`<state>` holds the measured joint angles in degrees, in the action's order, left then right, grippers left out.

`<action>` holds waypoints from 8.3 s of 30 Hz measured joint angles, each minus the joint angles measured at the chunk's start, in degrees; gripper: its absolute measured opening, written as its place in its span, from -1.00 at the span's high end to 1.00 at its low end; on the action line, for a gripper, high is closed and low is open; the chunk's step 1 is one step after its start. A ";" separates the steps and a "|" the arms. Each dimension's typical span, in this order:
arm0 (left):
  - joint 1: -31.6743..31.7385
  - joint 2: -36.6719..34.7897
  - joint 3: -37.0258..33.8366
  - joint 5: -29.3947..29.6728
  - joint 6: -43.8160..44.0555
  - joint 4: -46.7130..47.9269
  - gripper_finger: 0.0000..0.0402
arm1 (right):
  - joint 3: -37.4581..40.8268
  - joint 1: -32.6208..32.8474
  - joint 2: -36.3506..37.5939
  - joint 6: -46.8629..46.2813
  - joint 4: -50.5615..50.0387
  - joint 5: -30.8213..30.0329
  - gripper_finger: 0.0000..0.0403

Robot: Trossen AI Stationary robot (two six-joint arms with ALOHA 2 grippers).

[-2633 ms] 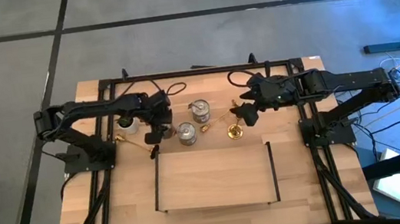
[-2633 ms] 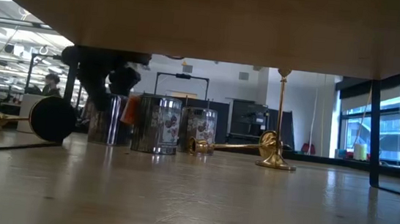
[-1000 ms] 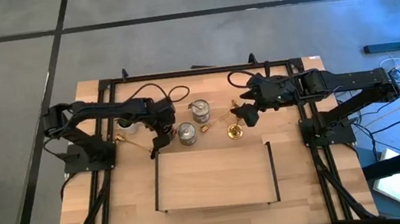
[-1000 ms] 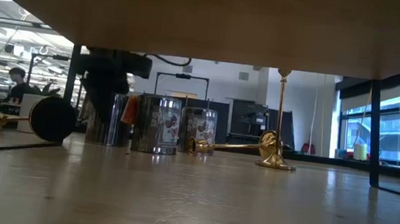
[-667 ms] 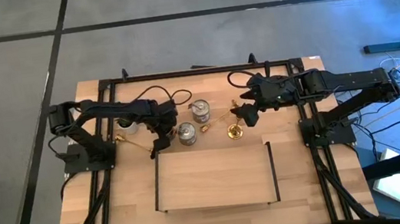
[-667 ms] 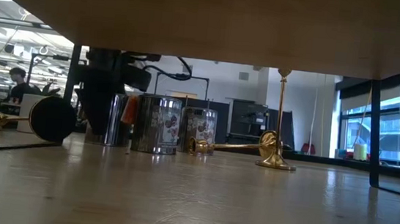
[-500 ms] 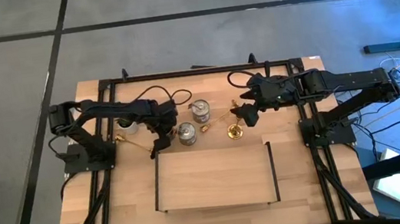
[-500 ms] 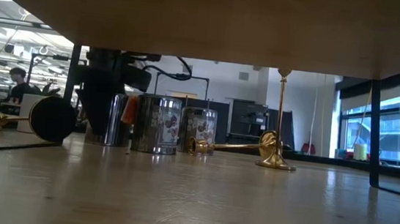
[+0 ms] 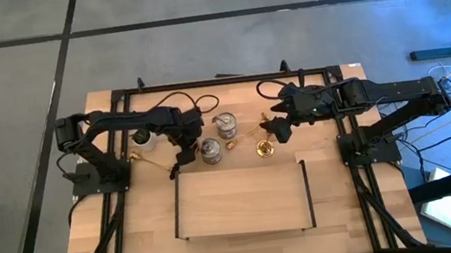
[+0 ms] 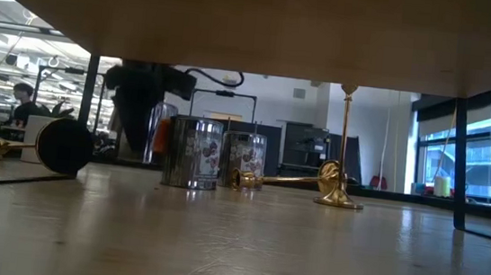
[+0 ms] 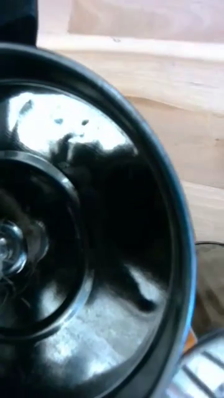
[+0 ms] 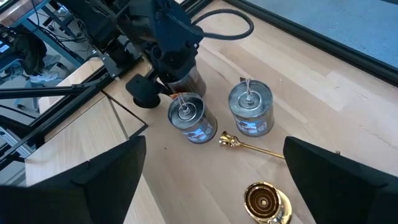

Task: Pick & Place candle stick holders
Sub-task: Put the top left silver scented candle on the shelf, then adjust the shelf

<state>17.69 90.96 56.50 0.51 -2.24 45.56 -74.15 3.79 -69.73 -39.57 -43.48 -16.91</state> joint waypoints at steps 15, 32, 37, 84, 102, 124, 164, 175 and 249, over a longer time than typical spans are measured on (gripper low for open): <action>1.33 -0.05 14.16 1.27 -1.99 19.93 -0.71 | 0.00 0.00 0.00 0.00 0.00 0.63 -0.90; -13.21 0.03 38.53 2.01 10.45 31.99 -0.71 | 0.00 0.01 0.00 1.52 0.00 3.47 -0.90; -22.02 2.75 42.26 3.37 18.97 33.35 -0.71 | 0.00 0.00 0.00 2.16 0.00 6.28 -0.90; -48.72 20.00 57.32 3.57 36.31 38.69 -0.71 | -0.07 33.01 -0.61 -1.06 4.92 -16.50 -0.90; -48.72 20.00 57.29 5.65 36.87 36.89 -0.84 | -0.07 33.44 -0.63 -2.21 4.77 -16.51 -0.90; -48.69 19.93 57.23 7.83 36.58 36.27 -0.85 | -0.07 33.44 -0.63 -2.21 4.83 -16.48 -0.90; -43.13 19.93 57.23 2.08 28.34 29.47 -0.72 | 0.00 33.48 -0.66 -2.21 4.91 -15.93 -0.90; -41.67 20.83 57.23 1.17 24.95 24.49 -0.65 | 0.00 33.48 -0.66 -2.21 4.96 -16.00 -0.90; -18.35 9.84 57.29 17.92 43.15 33.35 -0.39 | -0.04 30.08 4.83 9.52 21.27 6.40 -0.90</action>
<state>-0.66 100.79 113.80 18.44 40.91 78.91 -74.19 33.87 -64.91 -30.05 -22.22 -10.51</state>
